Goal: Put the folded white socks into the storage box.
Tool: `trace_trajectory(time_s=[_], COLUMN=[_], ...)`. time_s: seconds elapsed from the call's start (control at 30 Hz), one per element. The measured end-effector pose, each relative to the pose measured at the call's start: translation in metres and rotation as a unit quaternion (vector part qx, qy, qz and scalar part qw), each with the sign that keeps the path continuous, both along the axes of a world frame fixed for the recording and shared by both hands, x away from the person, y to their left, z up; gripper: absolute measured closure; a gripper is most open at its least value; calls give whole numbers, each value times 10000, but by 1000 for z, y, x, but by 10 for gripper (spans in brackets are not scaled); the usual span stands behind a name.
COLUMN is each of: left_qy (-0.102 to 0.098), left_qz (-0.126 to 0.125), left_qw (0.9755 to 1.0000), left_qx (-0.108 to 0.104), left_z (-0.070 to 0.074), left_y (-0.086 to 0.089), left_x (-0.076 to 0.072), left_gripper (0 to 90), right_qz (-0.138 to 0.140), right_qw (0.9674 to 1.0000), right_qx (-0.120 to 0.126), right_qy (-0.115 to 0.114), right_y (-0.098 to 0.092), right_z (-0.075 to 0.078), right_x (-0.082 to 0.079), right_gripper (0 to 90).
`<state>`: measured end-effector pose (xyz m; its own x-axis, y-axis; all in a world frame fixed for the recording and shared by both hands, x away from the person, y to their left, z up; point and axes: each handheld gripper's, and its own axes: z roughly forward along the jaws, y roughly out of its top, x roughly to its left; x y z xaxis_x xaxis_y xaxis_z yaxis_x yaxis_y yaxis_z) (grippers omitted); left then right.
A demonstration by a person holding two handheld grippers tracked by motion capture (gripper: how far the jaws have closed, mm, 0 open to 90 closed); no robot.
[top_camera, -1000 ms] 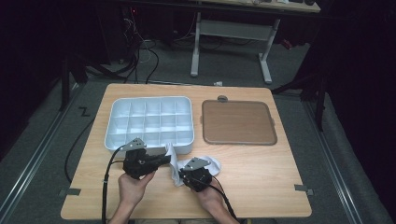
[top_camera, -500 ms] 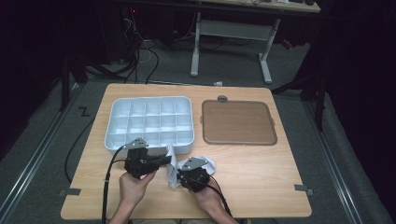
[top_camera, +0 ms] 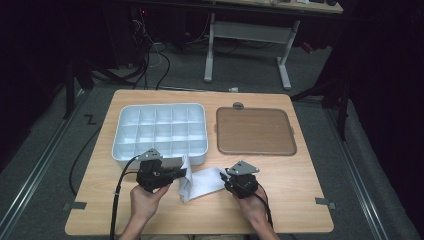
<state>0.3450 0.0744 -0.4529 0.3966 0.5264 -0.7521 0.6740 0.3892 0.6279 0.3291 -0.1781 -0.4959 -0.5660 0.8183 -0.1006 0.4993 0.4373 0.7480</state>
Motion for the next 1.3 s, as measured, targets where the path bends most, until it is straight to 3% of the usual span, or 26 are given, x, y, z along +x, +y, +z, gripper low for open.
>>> trace_trajectory(time_s=[0.27, 0.5, 0.67, 1.0, 1.3], left_qy=[-46, -33, -50, 4, 41], left_qz=[-129, -187, -258, -329, -469], left_qw=[9998, 9996, 9991, 9987, 9975], left_qx=[127, 187, 326, 388, 524], left_z=[-1, -2, -4, -10, -20], left_y=[-12, -19, -24, -32, -46], left_x=[-1, -2, -4, -5, -8], left_gripper=[840, 840, 840, 840, 839], right_qz=[-176, -105, -53, 3, 28], right_qw=[9996, 9992, 9990, 9979, 9974], right_qx=[-73, -99, 27, 315, 415], right_qy=[226, 383, 450, 567, 596], right_y=[-10, -11, -8, 1, 5], right_z=[-15, -22, -23, -27, -29], right_x=[9, 10, 3, -16, -18], right_gripper=[709, 817, 833, 837, 837])
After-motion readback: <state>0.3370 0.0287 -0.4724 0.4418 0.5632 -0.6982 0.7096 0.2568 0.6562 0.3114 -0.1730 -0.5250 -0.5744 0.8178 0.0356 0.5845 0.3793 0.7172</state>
